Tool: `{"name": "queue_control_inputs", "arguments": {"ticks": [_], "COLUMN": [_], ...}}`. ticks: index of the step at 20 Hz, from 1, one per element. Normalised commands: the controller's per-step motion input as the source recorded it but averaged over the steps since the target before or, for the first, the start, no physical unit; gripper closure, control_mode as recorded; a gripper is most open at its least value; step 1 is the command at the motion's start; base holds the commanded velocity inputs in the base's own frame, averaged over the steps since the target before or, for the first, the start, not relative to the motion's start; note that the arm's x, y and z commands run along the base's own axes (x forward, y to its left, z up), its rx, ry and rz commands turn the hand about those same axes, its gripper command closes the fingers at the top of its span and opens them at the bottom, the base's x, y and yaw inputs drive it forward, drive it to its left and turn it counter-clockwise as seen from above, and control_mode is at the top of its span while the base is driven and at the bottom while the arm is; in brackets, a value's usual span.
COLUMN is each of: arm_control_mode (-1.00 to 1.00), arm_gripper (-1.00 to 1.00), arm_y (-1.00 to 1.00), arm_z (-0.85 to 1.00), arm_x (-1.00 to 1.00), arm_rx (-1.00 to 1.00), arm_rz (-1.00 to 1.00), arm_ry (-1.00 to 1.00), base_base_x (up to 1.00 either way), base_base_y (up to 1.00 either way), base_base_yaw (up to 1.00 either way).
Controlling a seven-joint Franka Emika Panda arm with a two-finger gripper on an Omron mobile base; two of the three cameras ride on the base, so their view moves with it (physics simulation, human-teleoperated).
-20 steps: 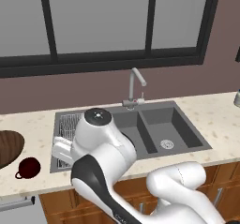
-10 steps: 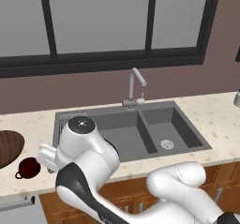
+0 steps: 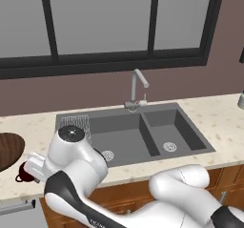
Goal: Pick the mug and place it in the sink. Pick the bowl and place it in the open cabinet and then close the cabinet.
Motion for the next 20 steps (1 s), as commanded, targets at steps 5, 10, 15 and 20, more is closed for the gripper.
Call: {"name": "queue_control_inputs", "arguments": {"ticks": [5, 10, 15, 20], "arm_control_mode": [-1.00, -1.00, -1.00, -1.00], "arm_gripper": [-1.00, -1.00, -1.00, -1.00], "arm_y": [0.43, 0.41, 0.15, 0.12], "arm_z": [-0.07, 0.07, 0.22, 0.13], "arm_x": [0.00, 0.00, 0.23, 0.30], "arm_rx": [0.02, -0.02, -0.12, -0.22], "arm_rz": [0.00, 0.00, 0.00, 0.00], "arm_ry": [0.00, 0.01, 0.03, 0.00], "base_base_x": [0.00, 0.00, 0.00, 0.00], "base_base_y": [0.00, 0.00, 0.00, 0.00], "base_base_yaw": [0.00, 0.00, 0.00, 0.00]}}
